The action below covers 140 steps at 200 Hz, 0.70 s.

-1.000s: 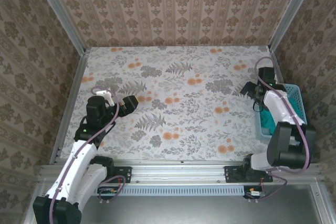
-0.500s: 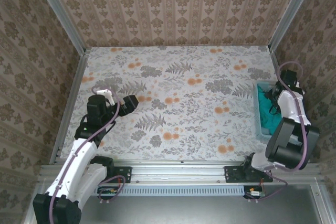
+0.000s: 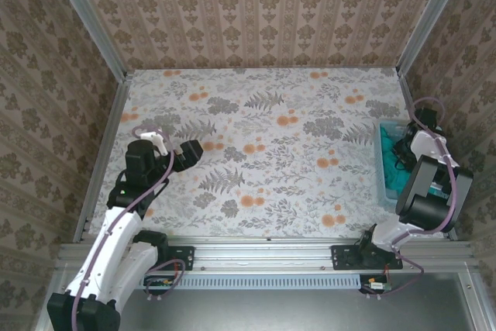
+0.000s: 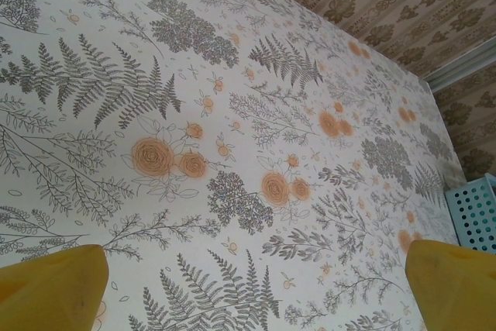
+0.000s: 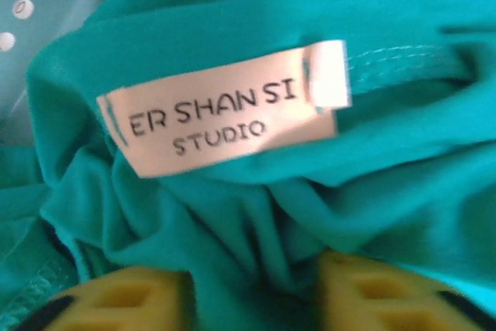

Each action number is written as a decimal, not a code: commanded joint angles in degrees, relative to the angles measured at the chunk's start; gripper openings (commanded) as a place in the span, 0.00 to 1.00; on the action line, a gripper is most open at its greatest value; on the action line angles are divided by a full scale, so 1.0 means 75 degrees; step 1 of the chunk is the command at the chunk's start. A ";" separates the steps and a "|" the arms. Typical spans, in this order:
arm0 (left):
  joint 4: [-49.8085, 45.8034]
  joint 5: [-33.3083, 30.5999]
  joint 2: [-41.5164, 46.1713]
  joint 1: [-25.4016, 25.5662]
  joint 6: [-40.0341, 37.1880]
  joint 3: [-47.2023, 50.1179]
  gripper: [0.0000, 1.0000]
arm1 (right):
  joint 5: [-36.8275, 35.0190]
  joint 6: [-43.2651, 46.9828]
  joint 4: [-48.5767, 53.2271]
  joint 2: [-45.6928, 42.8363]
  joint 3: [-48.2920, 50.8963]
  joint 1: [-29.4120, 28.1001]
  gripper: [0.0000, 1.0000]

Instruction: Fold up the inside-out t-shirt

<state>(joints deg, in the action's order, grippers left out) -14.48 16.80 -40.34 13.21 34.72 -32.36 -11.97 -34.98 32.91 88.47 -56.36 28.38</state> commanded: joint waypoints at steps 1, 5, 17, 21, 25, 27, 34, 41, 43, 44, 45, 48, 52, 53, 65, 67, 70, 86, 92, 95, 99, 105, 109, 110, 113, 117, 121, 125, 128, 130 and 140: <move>-0.0219 -0.0083 0.0172 0.0066 0.0000 -0.0289 1.00 | -0.0332 0.0065 0.0112 -0.1074 -0.0007 -0.0053 0.13; -0.0229 -0.0083 0.0175 0.0058 -0.0011 -0.0291 1.00 | -0.0413 0.0090 0.0180 -0.1246 -0.0048 -0.0066 0.08; -0.0237 -0.0105 0.0175 0.0065 -0.0044 -0.0295 1.00 | -0.0651 0.0254 0.0327 -0.1937 -0.0183 -0.0152 0.00; -0.0236 -0.0107 0.0165 0.0069 -0.0036 -0.0308 1.00 | -0.0727 0.0322 0.0362 -0.2124 -0.0226 -0.0220 0.00; -0.0225 -0.0116 0.0155 0.0067 -0.0049 -0.0314 1.00 | -0.0867 0.0388 0.0375 -0.2310 -0.0278 -0.0308 0.00; -0.0219 -0.0118 0.0147 0.0069 -0.0042 -0.0314 1.00 | -0.0913 0.0428 0.0380 -0.2384 -0.0308 -0.0355 0.00; -0.0206 -0.0119 0.0123 0.0073 -0.0036 -0.0314 1.00 | -0.1133 0.0564 0.0430 -0.2688 -0.0428 -0.0542 0.00; -0.0169 -0.0119 0.0097 0.0074 -0.0027 -0.0314 1.00 | -0.1418 0.0627 0.0560 -0.2940 -0.0601 -0.0727 0.00; -0.0167 -0.0110 0.0085 0.0068 -0.0025 -0.0314 1.00 | -0.1502 0.0649 0.0605 -0.2993 -0.0649 -0.0785 0.00; -0.0161 -0.0114 0.0083 0.0067 -0.0030 -0.0314 1.00 | -0.1502 0.0659 0.0663 -0.3029 -0.0681 -0.0825 0.00; -0.0158 -0.0116 0.0082 0.0073 -0.0033 -0.0308 1.00 | -0.1602 0.0669 0.0663 -0.3065 -0.0714 -0.0852 0.00; -0.0144 -0.0118 0.0065 0.0078 -0.0015 -0.0318 1.00 | -0.1713 0.0701 0.0735 -0.3141 -0.0800 -0.0936 0.00; -0.0138 -0.0113 0.0050 0.0076 -0.0012 -0.0323 1.00 | -0.1866 0.0743 0.0814 -0.3243 -0.0922 -0.1058 0.00; -0.0129 -0.0110 0.0048 0.0083 -0.0006 -0.0331 1.00 | -0.1899 0.0758 0.0832 -0.3265 -0.0952 -0.1079 0.00; -0.0120 -0.0107 0.0007 0.0087 -0.0001 -0.0360 1.00 | -0.2281 0.0888 0.1035 -0.3510 -0.1336 -0.1440 0.00; -0.0120 -0.0107 0.0010 0.0089 0.0000 -0.0355 1.00 | -0.2306 0.0908 0.1073 -0.3542 -0.1390 -0.1502 0.00; -0.0120 -0.0107 0.0011 0.0090 0.0000 -0.0360 1.00 | -0.2442 0.0935 0.1097 -0.3599 -0.1484 -0.1615 0.00; -0.0120 -0.0101 0.0005 0.0095 0.0000 -0.0359 1.00 | -0.3024 0.1179 0.1222 -0.3846 -0.2003 -0.2296 0.00; -0.0129 -0.0107 0.0010 0.0102 0.0000 -0.0361 1.00 | -0.3219 0.1270 0.1286 -0.3913 -0.2216 -0.2532 0.00; -0.0129 -0.0107 0.0011 0.0102 -0.0011 -0.0364 1.00 | -0.3313 0.1335 0.1285 -0.3949 -0.2314 -0.2671 0.00; -0.0137 -0.0101 0.0011 0.0101 -0.0018 -0.0372 1.00 | -0.3445 0.1415 0.1299 -0.3983 -0.2451 -0.2881 0.00; -0.0137 -0.0095 0.0011 0.0102 -0.0019 -0.0373 1.00 | -0.3671 0.1524 0.1309 -0.4036 -0.2671 -0.3225 0.00; -0.0147 -0.0101 0.0025 0.0096 -0.0007 -0.0364 1.00 | -0.3844 0.1601 0.1298 -0.4073 -0.2811 -0.3461 0.00; -0.0151 -0.0098 0.0024 0.0099 -0.0004 -0.0369 1.00 | -0.3878 0.1621 0.1291 -0.4079 -0.2840 -0.3517 0.00; -0.0155 -0.0093 0.0023 0.0095 -0.0004 -0.0372 1.00 | -0.4011 0.1690 0.1276 -0.4106 -0.2938 -0.3688 0.00; -0.0155 -0.0095 0.0023 0.0095 0.0005 -0.0369 1.00 | -0.4166 0.1774 0.1246 -0.4136 -0.3068 -0.3920 0.00; -0.0155 -0.0095 0.0029 0.0098 0.0009 -0.0362 1.00 | -0.4339 0.1863 0.1227 -0.4151 -0.3212 -0.4146 0.00; -0.0139 -0.0095 0.0037 0.0105 0.0017 -0.0361 1.00 | -0.4517 0.1933 0.1200 -0.4172 -0.3364 -0.4371 0.00; -0.0143 -0.0097 0.0033 0.0112 0.0021 -0.0361 1.00 | -0.4638 0.1992 0.1177 -0.4183 -0.3458 -0.4531 0.00; -0.0135 -0.0095 0.0034 0.0113 0.0028 -0.0361 1.00 | -0.4721 0.2033 0.1170 -0.4188 -0.3546 -0.4654 0.00; -0.0142 -0.0084 0.0035 0.0123 0.0035 -0.0361 1.00 | -0.5155 0.2291 0.1045 -0.4192 -0.3931 -0.5197 0.00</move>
<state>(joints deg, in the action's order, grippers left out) -14.96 16.47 -40.42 13.54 34.72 -33.10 -38.24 -23.99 41.63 58.81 -78.81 -3.16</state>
